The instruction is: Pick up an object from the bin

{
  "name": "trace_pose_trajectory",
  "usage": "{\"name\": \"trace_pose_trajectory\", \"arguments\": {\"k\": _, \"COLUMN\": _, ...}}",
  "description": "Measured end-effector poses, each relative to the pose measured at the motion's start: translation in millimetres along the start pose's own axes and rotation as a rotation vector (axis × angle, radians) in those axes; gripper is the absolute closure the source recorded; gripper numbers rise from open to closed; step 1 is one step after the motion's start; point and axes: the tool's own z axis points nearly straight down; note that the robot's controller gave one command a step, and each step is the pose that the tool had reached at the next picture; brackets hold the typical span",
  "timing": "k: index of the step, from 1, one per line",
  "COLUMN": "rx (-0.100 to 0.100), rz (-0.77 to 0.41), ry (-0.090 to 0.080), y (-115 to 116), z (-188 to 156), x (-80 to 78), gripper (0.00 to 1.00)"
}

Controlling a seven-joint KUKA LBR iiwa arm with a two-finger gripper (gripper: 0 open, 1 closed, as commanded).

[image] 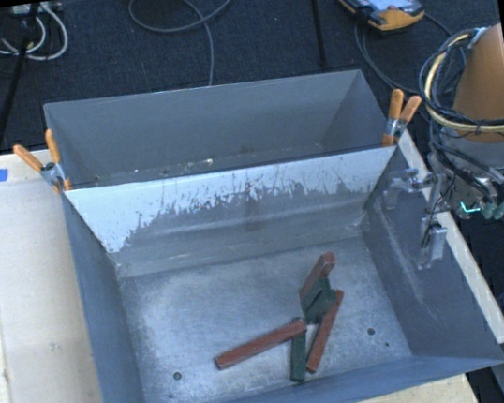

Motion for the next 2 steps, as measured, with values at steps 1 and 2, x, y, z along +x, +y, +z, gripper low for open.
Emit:
{"name": "trace_pose_trajectory", "arguments": {"k": 1, "rx": 0.001, "rz": -0.003, "ry": -0.008, "y": 1, "z": -5, "x": -1.5, "gripper": 0.0}}
{"name": "trace_pose_trajectory", "arguments": {"k": 2, "rx": 0.004, "rz": -0.06, "ry": -0.014, "y": 22, "z": 40, "x": -8.6, "gripper": 0.0}}
